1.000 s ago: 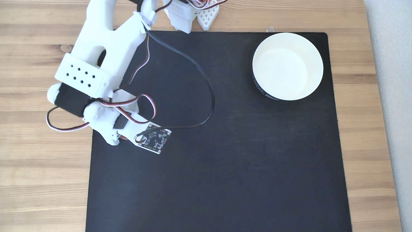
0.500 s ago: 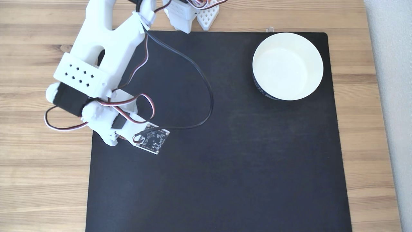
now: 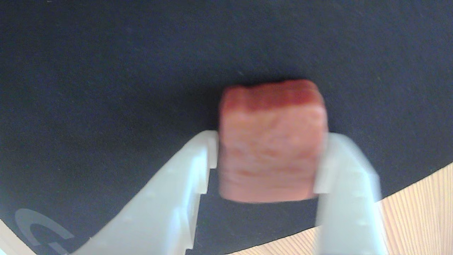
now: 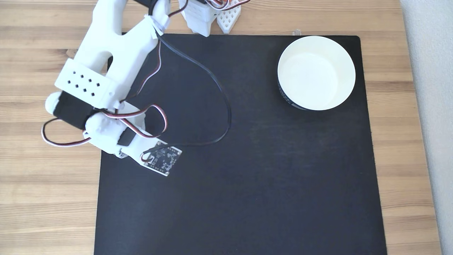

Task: Pick up the toy and place it on the plate

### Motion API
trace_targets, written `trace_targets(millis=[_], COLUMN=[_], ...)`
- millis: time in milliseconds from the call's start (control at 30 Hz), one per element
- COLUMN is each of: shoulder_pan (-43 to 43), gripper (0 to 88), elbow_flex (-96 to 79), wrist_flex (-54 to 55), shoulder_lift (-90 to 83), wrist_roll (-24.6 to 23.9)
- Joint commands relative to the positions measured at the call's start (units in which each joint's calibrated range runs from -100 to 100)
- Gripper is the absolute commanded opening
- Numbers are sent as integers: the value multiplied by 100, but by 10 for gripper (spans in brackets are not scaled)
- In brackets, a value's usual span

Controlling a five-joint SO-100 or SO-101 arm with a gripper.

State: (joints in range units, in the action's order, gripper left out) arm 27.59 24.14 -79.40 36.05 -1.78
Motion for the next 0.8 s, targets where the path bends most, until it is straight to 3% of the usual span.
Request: trace_targets(millis=[0, 433, 767], shoulder_pan=[81, -70, -806], gripper=[26, 25, 24], elbow_flex=[132, 610, 989], wrist_flex=[-28, 6, 99], shoulder_lift=[-33, -283, -2501], wrist_roll=[21, 5, -224])
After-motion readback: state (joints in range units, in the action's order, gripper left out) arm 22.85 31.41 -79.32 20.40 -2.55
